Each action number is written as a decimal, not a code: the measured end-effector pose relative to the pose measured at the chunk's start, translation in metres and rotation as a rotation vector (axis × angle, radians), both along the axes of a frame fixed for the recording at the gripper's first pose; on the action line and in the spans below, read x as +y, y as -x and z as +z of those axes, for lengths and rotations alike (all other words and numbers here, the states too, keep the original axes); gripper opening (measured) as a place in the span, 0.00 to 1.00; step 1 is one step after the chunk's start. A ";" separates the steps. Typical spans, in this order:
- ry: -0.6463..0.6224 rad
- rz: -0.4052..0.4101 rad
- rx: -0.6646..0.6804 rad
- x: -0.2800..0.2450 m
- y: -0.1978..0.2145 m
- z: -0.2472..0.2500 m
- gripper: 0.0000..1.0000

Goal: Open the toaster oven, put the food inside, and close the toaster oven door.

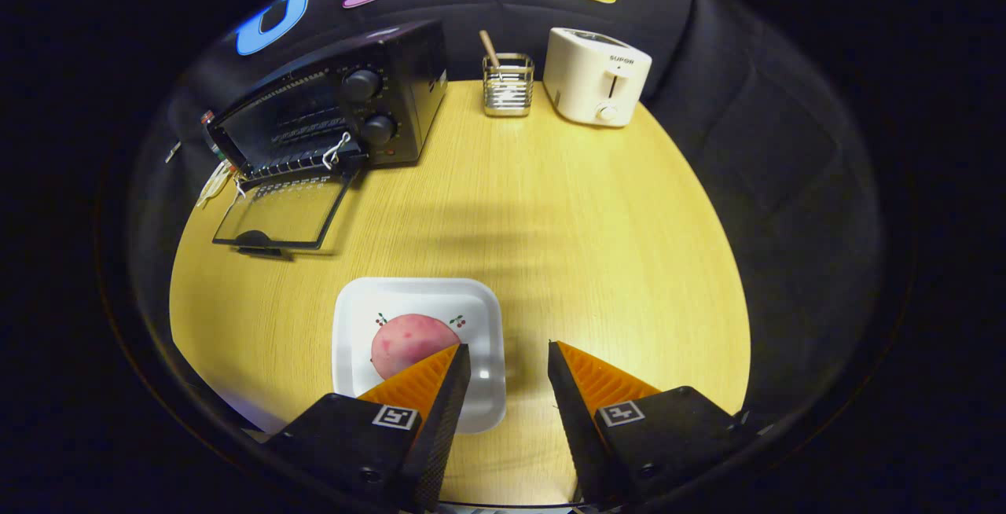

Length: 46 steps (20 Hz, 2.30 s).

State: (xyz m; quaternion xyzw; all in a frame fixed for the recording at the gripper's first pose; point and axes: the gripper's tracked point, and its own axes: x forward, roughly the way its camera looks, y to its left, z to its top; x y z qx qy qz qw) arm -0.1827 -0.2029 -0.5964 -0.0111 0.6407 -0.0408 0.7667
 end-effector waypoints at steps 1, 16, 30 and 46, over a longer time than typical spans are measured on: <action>-0.009 0.009 0.011 0.000 -0.002 -0.007 0.69; -0.118 0.055 0.319 0.004 0.018 -0.042 0.10; -0.663 -0.434 0.451 0.020 0.018 -0.040 0.05; -0.770 -0.823 0.157 0.082 0.014 0.052 0.05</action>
